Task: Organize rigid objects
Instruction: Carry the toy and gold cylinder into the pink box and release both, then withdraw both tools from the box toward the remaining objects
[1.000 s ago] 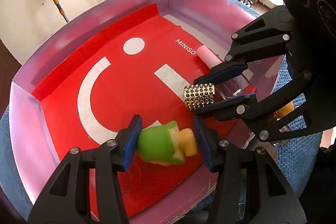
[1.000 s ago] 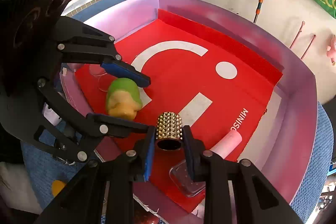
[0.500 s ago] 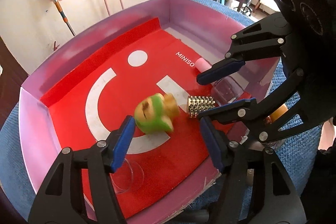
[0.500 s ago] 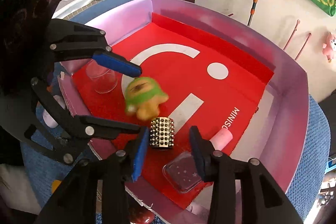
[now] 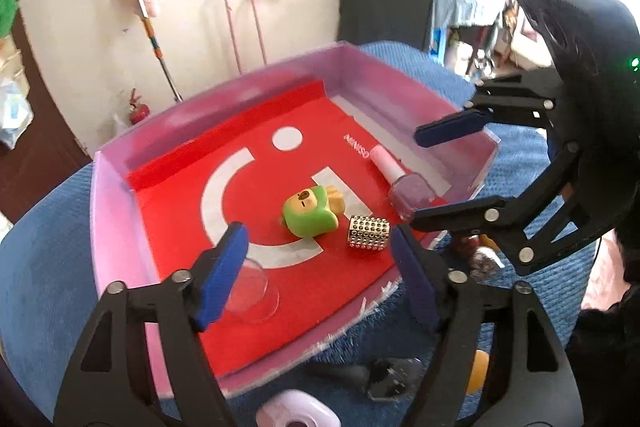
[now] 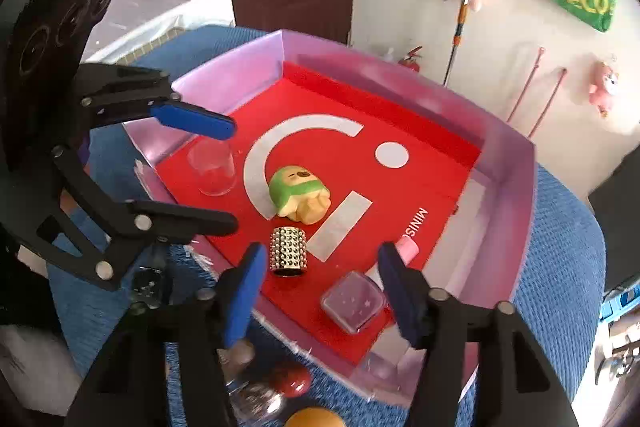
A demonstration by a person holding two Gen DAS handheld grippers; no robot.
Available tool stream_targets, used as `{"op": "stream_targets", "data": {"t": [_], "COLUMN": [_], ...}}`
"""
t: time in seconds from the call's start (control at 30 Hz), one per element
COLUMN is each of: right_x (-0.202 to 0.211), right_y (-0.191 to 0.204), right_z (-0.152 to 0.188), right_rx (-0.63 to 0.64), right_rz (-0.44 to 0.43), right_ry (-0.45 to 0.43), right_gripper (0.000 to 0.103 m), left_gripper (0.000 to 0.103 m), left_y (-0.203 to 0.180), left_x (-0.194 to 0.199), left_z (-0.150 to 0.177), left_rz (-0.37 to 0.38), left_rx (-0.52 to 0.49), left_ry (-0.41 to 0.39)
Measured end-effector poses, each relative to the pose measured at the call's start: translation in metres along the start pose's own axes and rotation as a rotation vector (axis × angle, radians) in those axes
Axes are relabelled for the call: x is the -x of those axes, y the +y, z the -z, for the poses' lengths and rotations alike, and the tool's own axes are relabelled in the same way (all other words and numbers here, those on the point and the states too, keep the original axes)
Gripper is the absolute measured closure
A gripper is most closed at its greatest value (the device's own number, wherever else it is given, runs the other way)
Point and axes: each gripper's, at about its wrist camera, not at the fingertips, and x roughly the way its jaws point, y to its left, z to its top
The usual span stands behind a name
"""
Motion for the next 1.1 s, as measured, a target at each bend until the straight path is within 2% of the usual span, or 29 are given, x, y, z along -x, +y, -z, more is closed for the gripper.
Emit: {"op": "stream_targets", "data": {"t": [0.13, 0.2, 0.27, 0.43, 0.5, 0.57, 0.8, 0.9, 1.1], "right_x": [0.023, 0.036, 0.045, 0.074, 0.086, 0.097, 0.121, 0.118, 0.094], "right_y": [0.008, 0.013, 0.018, 0.038, 0.047, 0.056, 0.078, 0.082, 0.090], "right_z": [0.005, 0.010, 0.014, 0.028, 0.034, 0.040, 0.077, 0.098, 0.135], "right_rx": [-0.035, -0.053, -0.064, -0.096, -0.110, -0.127, -0.240, -0.314, -0.420], "right_rz": [0.022, 0.041, 0.048, 0.088, 0.103, 0.124, 0.180, 0.205, 0.197], "right_ry": [-0.054, -0.082, -0.105, -0.173, -0.207, -0.245, -0.351, -0.371, -0.394], "right_gripper": [0.031, 0.024, 0.022, 0.016, 0.008, 0.005, 0.000, 0.000, 0.000], "left_gripper": [0.029, 0.025, 0.017, 0.016, 0.016, 0.016, 0.015, 0.015, 0.015], "left_y": [-0.003, -0.006, -0.010, -0.018, -0.023, -0.027, -0.031, -0.032, -0.034], "left_x": [0.026, 0.038, 0.053, 0.083, 0.092, 0.100, 0.109, 0.106, 0.090], "left_z": [0.008, 0.013, 0.020, 0.036, 0.044, 0.053, 0.089, 0.106, 0.133], "left_rz": [-0.002, -0.015, -0.038, -0.085, -0.099, -0.107, -0.158, -0.193, -0.198], "left_rx": [0.045, 0.060, 0.071, 0.095, 0.106, 0.124, 0.206, 0.246, 0.307], "left_ry": [-0.064, -0.097, -0.141, -0.216, -0.241, -0.260, -0.281, -0.282, -0.247]}}
